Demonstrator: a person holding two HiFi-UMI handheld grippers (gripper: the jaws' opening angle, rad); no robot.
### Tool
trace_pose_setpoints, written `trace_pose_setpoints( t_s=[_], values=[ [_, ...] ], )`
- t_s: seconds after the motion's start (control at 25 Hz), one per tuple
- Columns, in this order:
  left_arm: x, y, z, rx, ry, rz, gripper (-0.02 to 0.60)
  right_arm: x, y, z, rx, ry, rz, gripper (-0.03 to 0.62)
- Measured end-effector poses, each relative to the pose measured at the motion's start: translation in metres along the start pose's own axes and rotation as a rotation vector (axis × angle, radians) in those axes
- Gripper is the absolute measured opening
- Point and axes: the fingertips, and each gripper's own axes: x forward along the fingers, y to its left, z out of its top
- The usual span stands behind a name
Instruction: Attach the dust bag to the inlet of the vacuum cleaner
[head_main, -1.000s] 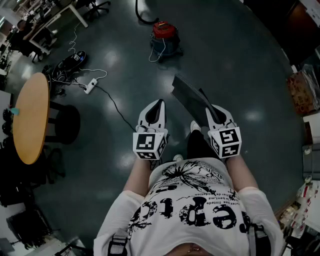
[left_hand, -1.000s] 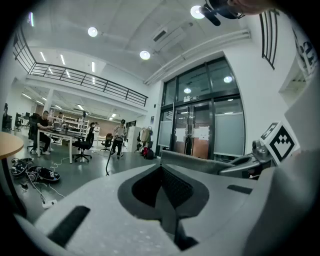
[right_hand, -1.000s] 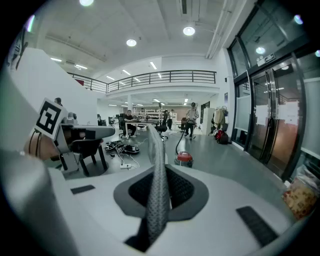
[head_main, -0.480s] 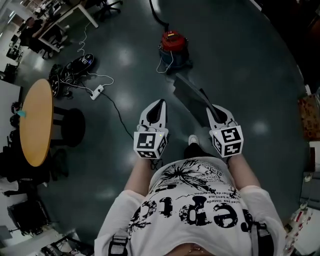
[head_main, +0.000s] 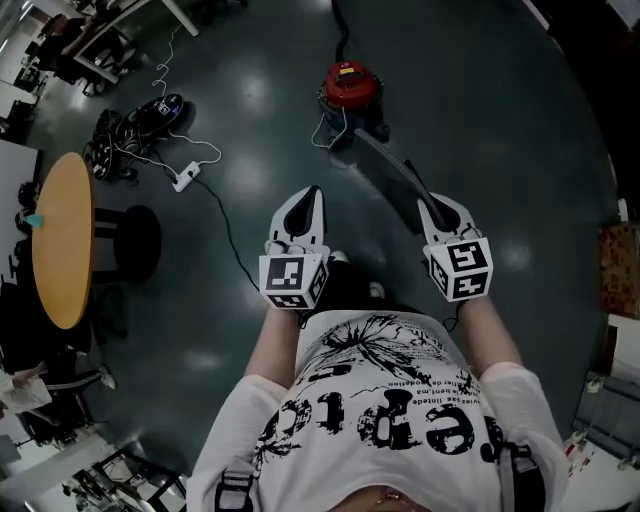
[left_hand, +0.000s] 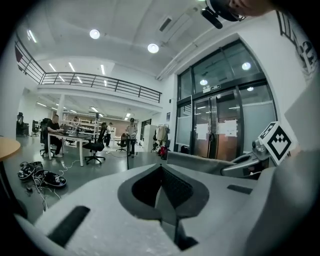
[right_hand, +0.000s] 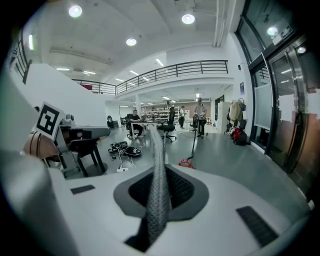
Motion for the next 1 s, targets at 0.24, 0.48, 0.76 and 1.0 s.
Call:
trace_pose_setpoints(
  t_s=[0.24,0.48,0.76,1.0],
  values=[
    [0.098,0.042,-0.007,0.009,0.021,-0.035,0.003,0.087,-0.043,0.014,0.024,0.042,0.007,0.026],
    [0.223,0.099,-0.001,-0.027,0.053,-0.109,0.003,0.196,-0.081,0.042,0.013,0.099,0.040,0.026],
    [0.330,0.135,0.015,0.008,0.111,-0.184,0.003,0.283,-0.120,0.075,0.000,0.136,0.076,0.026],
    [0.377,0.133,0.009,-0.009,0.151,-0.168,0.003,0.320,-0.153,0.080,-0.011,0.160,0.148,0.026]
  ],
)
